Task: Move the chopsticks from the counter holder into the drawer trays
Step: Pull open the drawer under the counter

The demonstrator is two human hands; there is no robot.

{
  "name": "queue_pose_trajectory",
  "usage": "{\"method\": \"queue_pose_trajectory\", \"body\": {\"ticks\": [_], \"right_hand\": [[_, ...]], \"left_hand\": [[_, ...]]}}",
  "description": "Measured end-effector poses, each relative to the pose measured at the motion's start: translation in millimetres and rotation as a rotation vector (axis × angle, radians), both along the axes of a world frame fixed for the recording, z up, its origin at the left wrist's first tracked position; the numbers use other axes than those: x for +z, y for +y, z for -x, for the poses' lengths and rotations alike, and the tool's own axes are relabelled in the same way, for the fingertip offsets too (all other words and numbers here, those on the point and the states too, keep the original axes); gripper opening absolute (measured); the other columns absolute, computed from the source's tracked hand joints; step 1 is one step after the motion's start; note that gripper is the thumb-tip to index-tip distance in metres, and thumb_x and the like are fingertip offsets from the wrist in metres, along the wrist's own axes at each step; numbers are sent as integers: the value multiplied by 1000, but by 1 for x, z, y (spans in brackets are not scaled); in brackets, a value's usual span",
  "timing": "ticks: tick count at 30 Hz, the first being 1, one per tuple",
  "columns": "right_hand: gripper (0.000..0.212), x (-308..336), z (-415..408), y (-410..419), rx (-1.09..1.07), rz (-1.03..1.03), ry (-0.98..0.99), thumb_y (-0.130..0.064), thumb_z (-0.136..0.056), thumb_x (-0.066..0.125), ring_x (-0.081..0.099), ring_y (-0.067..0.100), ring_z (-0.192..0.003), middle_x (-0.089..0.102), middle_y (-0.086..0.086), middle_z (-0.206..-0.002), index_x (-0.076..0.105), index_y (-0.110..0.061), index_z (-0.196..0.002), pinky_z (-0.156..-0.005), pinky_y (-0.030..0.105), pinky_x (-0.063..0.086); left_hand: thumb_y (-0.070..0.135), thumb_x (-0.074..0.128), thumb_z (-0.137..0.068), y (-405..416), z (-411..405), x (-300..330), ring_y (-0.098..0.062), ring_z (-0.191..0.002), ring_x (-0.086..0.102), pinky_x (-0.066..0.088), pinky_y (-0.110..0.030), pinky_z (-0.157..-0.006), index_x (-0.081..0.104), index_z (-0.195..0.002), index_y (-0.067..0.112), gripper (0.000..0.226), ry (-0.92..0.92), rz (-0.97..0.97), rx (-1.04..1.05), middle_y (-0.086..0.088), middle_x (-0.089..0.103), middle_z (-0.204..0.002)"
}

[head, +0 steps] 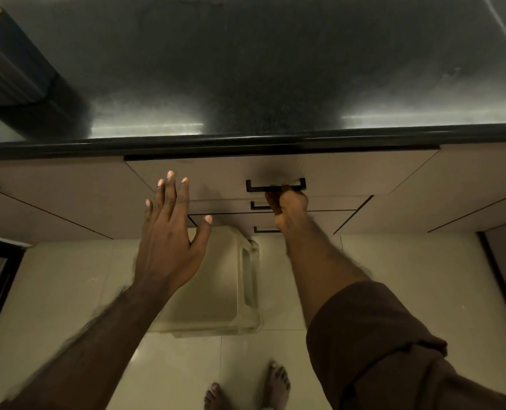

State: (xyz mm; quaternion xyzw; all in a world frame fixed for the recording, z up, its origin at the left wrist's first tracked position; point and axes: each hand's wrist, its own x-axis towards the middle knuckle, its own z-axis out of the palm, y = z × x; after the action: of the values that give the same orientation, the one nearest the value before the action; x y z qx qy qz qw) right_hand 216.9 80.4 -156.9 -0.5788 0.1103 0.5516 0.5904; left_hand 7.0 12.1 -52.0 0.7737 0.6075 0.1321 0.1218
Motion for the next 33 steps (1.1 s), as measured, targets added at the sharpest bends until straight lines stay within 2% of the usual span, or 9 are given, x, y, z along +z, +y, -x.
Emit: {"method": "queue_pose_trajectory", "body": {"ticks": [5, 10, 15, 19, 23, 28, 30, 33], "right_hand": [[28, -5, 6, -19, -42, 9, 0, -7, -98, 56, 68, 26, -96, 68, 17, -112, 55, -4, -125, -87, 38, 59], [25, -3, 15, -69, -65, 12, 78, -3, -97, 56, 68, 26, -94, 67, 17, -111, 56, -3, -122, -91, 41, 57], [25, 2, 27, -115, -99, 6, 107, -3, -97, 55, 68, 23, -83, 67, 15, -99, 55, -4, -122, -71, 35, 59], [32, -3, 35, -143, -106, 17, 116, -5, -98, 55, 68, 24, -87, 66, 19, -114, 54, -5, -129, -84, 40, 59], [31, -5, 41, -169, -110, 10, 110, -5, -98, 55, 68, 25, -89, 67, 19, -112, 55, -3, -129, -87, 42, 58], [31, -1, 50, -201, -129, 21, 119, -5, -98, 55, 66, 35, -111, 64, 24, -123, 54, -2, -129, -89, 42, 58], [31, -2, 54, -214, -144, 27, 124, -4, -98, 55, 66, 36, -109, 65, 25, -121, 54, -1, -129, -84, 41, 59], [30, -4, 59, -232, -154, 24, 119, -3, -98, 54, 66, 32, -98, 67, 22, -106, 53, 3, -127, -78, 39, 59]], "left_hand": [[40, 44, -98, 0, 0, -1, -14, -149, -7, 2, -40, -121, 5, -154, 16, 72, -2, 12, -9, 1, -7, -161], [44, 39, -97, -2, -3, 2, -16, -150, -5, 4, -42, -121, 8, -154, 14, 72, -17, 0, -41, -1, -4, -162], [49, 34, -94, -15, -10, 9, -18, -150, -4, 6, -43, -121, 9, -154, 15, 74, -13, -14, -81, -3, -2, -163], [49, 35, -94, -32, -10, 13, -18, -150, -5, 4, -42, -121, 9, -154, 14, 74, -30, -23, -110, -2, -3, -162], [50, 34, -93, -50, -3, 14, -18, -149, -5, 3, -42, -120, 11, -154, 13, 74, -32, -24, -117, -1, -4, -161], [49, 35, -93, -67, 10, 16, -18, -149, -5, 3, -42, -120, 10, -154, 13, 74, -18, -18, -126, -3, -3, -162], [49, 34, -93, -72, 15, 17, -18, -149, -6, 2, -41, -120, 11, -154, 13, 74, -3, -30, -136, -3, -2, -162], [49, 33, -93, -78, 20, 19, -18, -150, -5, 2, -40, -120, 11, -154, 13, 74, 6, -32, -142, -3, -2, -163]]}}
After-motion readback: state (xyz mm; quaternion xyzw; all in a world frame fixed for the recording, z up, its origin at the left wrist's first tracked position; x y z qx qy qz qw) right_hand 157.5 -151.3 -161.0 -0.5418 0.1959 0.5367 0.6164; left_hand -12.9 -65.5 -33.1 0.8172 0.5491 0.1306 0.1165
